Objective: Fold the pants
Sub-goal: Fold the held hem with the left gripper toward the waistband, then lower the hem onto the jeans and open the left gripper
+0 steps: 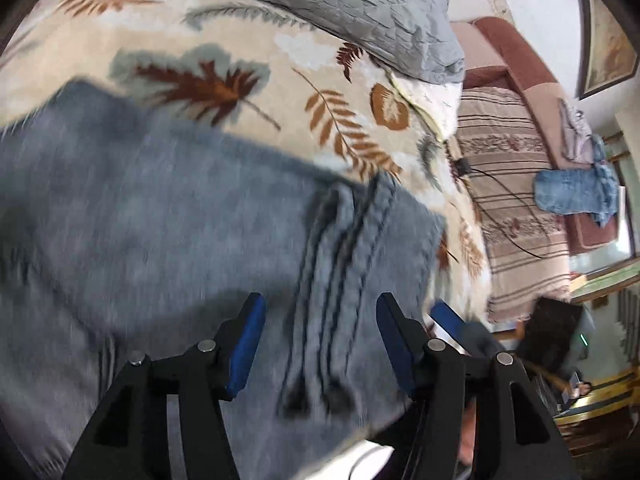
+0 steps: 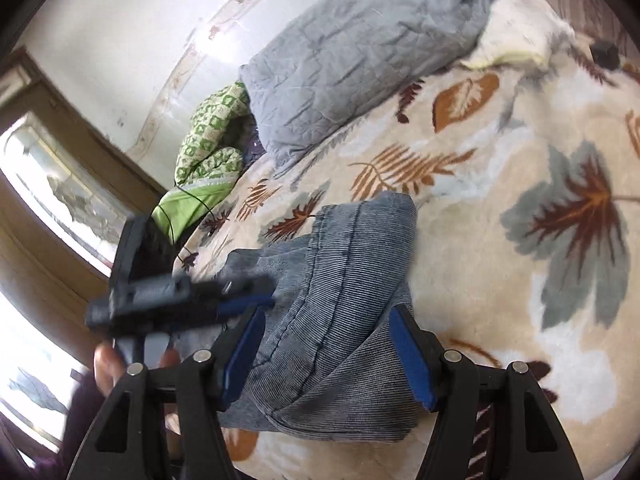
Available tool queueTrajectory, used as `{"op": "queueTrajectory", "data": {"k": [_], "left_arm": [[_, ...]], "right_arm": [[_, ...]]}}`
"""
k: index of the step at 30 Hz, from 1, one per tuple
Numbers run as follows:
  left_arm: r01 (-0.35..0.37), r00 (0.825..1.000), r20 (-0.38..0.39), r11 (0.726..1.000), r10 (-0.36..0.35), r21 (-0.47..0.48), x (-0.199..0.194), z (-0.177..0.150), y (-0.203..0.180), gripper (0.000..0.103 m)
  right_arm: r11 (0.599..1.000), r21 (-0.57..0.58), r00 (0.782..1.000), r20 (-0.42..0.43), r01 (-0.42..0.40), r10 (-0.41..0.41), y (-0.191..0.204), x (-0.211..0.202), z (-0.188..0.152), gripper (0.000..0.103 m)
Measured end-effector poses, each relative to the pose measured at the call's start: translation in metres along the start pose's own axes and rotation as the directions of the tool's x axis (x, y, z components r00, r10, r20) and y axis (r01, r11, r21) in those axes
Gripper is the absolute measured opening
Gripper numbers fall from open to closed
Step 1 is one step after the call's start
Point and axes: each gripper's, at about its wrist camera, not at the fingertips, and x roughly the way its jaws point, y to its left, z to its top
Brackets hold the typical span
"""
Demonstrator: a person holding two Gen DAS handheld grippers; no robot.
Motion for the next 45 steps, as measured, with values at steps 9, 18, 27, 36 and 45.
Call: {"op": "queueTrajectory", "data": {"k": [9,18,27,36,45], "left_arm": [[0.047,0.998,-0.038,0.999,-0.047,-0.009,0.014,-0.027,-0.011,0.062],[0.12,0.992,-0.037,0.992,-0.122,-0.034,0.011,-0.03,-0.019,0.034],[0.073,0.995,-0.065,0.996,-0.077,-0.06,0.029,-0.029,-0.026,0.069],[-0.025,1.0,-0.008,1.0,0.025,0.013,0.027,-0.033,-0.031,0.018],[-0.118,0.979,0.18,0.989,0.1,0.091,-0.025,-0.046,-0.047,0.016]], "right_arm": [[0.994,0.107,0.998,-0.058,-0.007,0.013,-0.013,0.02,-0.003,0.066],[0.948,0.305,0.993,-0.053,-0.089,0.11,-0.048,0.021,-0.003,0.065],[0.948,0.306,0.992,-0.062,-0.083,0.106,-0.05,0.021,-0.003,0.065],[0.94,0.32,0.992,0.002,-0.118,0.123,-0.053,0.01,-0.001,0.065],[0.967,0.235,0.992,0.093,-0.101,0.082,-0.031,0.004,0.021,0.061]]}}
